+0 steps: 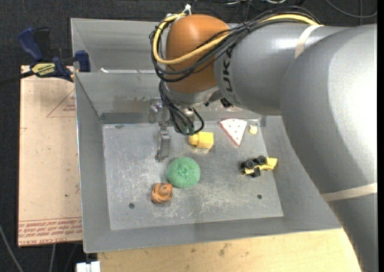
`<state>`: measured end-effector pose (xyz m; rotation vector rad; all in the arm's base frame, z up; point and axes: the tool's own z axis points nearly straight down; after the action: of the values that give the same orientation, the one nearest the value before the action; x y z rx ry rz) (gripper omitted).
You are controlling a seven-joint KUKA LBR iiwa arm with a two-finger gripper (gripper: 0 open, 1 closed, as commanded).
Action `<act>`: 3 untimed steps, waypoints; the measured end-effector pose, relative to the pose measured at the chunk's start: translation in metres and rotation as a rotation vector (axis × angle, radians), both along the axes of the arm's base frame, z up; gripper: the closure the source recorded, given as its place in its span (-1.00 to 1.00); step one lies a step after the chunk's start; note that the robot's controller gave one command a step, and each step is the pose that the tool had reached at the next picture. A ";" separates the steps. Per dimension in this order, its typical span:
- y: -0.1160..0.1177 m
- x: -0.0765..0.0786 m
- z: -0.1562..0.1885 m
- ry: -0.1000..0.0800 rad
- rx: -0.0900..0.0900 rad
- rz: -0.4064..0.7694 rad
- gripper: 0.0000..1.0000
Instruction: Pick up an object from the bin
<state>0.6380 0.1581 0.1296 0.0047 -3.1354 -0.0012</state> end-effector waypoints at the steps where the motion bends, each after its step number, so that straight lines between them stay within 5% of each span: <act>1: -0.001 0.002 0.005 -0.008 0.001 -0.003 -1.00; 2: -0.060 -0.044 -0.040 -0.009 0.001 0.122 -1.00; 3: -0.076 -0.056 -0.001 -0.006 0.001 0.180 -1.00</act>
Offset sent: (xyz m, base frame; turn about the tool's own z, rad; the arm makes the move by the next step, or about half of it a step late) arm -0.0638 -0.0889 -0.0596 -0.1741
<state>0.5824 0.0824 0.1283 0.2867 -3.1286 -0.0013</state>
